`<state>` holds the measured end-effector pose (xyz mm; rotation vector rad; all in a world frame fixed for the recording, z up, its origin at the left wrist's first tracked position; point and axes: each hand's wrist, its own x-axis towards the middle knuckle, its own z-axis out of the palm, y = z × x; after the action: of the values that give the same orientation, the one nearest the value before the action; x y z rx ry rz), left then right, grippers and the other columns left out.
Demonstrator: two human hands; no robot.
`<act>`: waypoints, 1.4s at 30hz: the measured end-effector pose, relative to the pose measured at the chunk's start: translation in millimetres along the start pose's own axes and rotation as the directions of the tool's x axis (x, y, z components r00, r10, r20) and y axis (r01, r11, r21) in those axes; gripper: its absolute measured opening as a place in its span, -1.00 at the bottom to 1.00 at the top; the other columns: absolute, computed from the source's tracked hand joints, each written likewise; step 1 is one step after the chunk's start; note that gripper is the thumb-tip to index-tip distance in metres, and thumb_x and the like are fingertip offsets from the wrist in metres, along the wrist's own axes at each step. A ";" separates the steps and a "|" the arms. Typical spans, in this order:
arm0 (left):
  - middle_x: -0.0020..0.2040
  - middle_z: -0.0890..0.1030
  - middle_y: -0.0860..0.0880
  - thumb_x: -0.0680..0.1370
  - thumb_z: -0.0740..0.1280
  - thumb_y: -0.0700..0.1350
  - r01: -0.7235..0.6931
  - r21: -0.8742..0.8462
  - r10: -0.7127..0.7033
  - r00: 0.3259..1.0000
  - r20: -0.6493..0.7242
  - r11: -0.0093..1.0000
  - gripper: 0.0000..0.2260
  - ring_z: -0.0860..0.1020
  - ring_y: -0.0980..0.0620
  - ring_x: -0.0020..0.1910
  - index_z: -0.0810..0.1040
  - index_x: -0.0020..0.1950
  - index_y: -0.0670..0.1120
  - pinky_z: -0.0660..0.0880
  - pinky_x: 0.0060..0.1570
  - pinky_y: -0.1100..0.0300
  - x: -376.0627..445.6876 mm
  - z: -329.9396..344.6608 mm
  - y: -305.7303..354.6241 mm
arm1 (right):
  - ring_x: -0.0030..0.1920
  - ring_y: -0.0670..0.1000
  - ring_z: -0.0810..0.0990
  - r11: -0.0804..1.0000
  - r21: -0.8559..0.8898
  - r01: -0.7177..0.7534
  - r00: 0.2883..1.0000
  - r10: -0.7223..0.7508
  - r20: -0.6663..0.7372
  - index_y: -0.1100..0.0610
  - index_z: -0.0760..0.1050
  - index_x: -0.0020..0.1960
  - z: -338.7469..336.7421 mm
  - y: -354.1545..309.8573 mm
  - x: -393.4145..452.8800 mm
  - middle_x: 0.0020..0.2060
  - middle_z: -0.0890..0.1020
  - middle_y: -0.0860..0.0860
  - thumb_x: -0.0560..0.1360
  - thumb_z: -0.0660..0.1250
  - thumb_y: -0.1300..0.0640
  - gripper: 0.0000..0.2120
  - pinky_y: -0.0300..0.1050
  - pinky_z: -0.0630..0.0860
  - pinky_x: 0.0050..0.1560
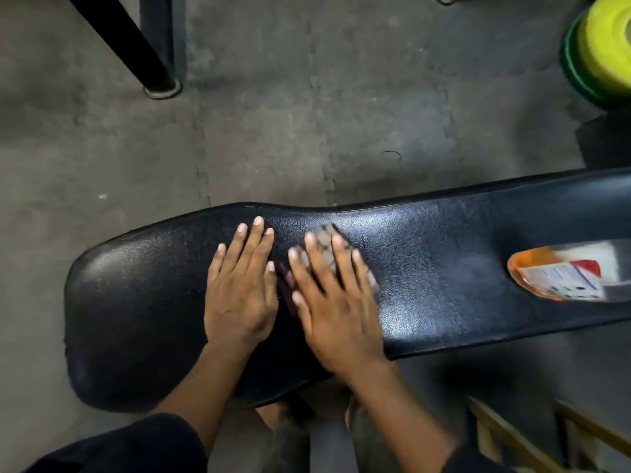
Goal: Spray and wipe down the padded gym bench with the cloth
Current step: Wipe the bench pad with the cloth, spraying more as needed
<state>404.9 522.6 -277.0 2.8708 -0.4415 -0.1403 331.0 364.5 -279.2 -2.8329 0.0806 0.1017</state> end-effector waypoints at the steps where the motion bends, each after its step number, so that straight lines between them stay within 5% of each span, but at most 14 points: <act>1: 0.75 0.18 0.10 0.74 0.08 -0.01 0.002 -0.006 -0.002 1.000 -0.004 1.000 -0.51 0.07 0.09 0.74 0.28 0.70 0.03 0.01 0.70 -0.02 0.5 0.0 -0.2 | 0.78 0.21 0.02 1.000 -0.001 0.022 1.000 -0.022 0.008 -0.08 0.08 0.78 2.8 1.0 -21.2 0.80 0.02 -0.01 0.73 0.19 -0.10 -0.34 0.30 0.10 0.73; 5: 0.74 0.20 0.09 0.74 0.10 -0.02 -0.004 -0.018 0.004 1.000 -0.025 1.000 -0.51 0.10 0.07 0.74 0.29 0.70 0.02 0.06 0.70 -0.05 2.2 1.2 2.8 | 0.78 0.17 0.07 0.997 -0.068 0.025 0.999 -0.022 0.046 -0.16 0.08 0.77 -6.6 33.0 -66.1 0.79 0.05 -0.09 0.70 0.20 -0.15 -0.33 0.30 0.22 0.68; 12: 0.74 0.20 0.11 0.74 0.08 -0.02 0.003 -0.075 -0.003 1.000 -0.009 0.997 -0.52 0.10 0.08 0.74 0.30 0.68 0.05 0.05 0.71 -0.05 1.6 0.5 -0.1 | 0.74 0.29 0.14 0.935 -0.090 -0.344 0.938 0.338 -0.073 -0.09 0.13 0.77 -17.6 25.4 34.8 0.77 0.15 0.03 0.75 0.07 -0.15 -0.40 0.32 0.13 0.71; 15: 0.71 0.26 0.14 0.72 0.05 -0.03 0.038 -0.217 -0.041 0.999 -0.011 0.975 -0.53 0.12 0.13 0.73 0.37 0.64 0.07 0.03 0.71 0.00 3.8 -4.2 -0.8 | 0.74 0.30 0.14 0.940 -0.083 -0.330 0.943 0.326 -0.061 -0.08 0.13 0.77 -9.9 -11.6 58.5 0.78 0.15 0.02 0.75 0.04 -0.14 -0.40 0.33 0.11 0.71; 20: 0.65 0.42 0.03 0.71 0.11 -0.14 0.027 -0.614 -0.028 1.000 0.008 0.789 -0.56 0.29 0.11 0.67 0.49 0.57 -0.06 0.07 0.71 0.04 0.5 -19.2 -31.1 | 0.77 0.24 0.05 0.976 -0.136 -0.170 0.985 0.171 -0.003 -0.09 0.06 0.78 17.3 -70.8 -17.9 0.79 0.05 -0.01 0.75 0.07 -0.15 -0.38 0.30 0.12 0.72; 25: 0.69 0.33 0.10 0.70 0.13 0.00 -0.106 -0.287 0.125 0.991 0.047 0.952 -0.54 0.23 0.13 0.70 0.43 0.60 0.02 0.03 0.71 0.00 -27.6 -54.4 -129.7 | 0.78 0.18 0.04 0.962 -0.142 -0.235 0.965 0.249 0.086 -0.15 0.01 0.78 15.0 -92.4 -113.9 0.79 0.01 -0.06 0.73 0.04 -0.18 -0.36 0.37 0.26 0.65; 32: 0.73 0.23 0.04 0.69 0.13 0.02 -0.173 -0.042 0.174 0.984 0.029 0.984 -0.47 0.19 0.06 0.72 0.35 0.67 -0.04 0.09 0.69 -0.12 -40.4 -60.0 -196.8 | 0.77 0.28 -0.02 0.843 -0.091 -0.530 0.846 0.533 0.005 -0.15 -0.02 0.78 6.7 -118.3 -11.5 0.80 -0.02 -0.01 0.76 -0.04 -0.18 -0.39 0.42 0.01 0.71; 37: 0.73 0.26 0.04 0.70 0.15 0.02 -0.174 -0.074 0.174 0.985 -0.015 0.982 -0.50 0.21 0.06 0.71 0.35 0.66 -0.02 0.09 0.70 -0.09 -45.8 -54.9 -201.6 | 0.77 0.33 -0.01 0.940 -0.104 -0.324 0.944 0.328 0.028 -0.10 -0.01 0.79 26.9 -173.9 32.5 0.79 0.02 0.04 0.75 -0.01 -0.17 -0.37 0.40 -0.04 0.73; 42: 0.73 0.25 0.05 0.71 0.13 0.00 -0.179 -0.058 0.178 0.984 -0.026 0.982 -0.51 0.22 0.06 0.71 0.36 0.66 -0.01 0.11 0.70 -0.09 -48.8 -57.8 -202.2 | 0.78 0.25 0.02 0.975 -0.109 -0.194 0.976 0.203 0.075 -0.03 0.07 0.78 39.3 -215.5 -48.1 0.79 0.04 0.11 0.74 0.11 -0.13 -0.35 0.22 0.07 0.74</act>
<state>423.5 737.5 -267.3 2.7545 -0.6759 -0.0907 295.0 583.7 -248.4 -2.9091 0.3502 0.2780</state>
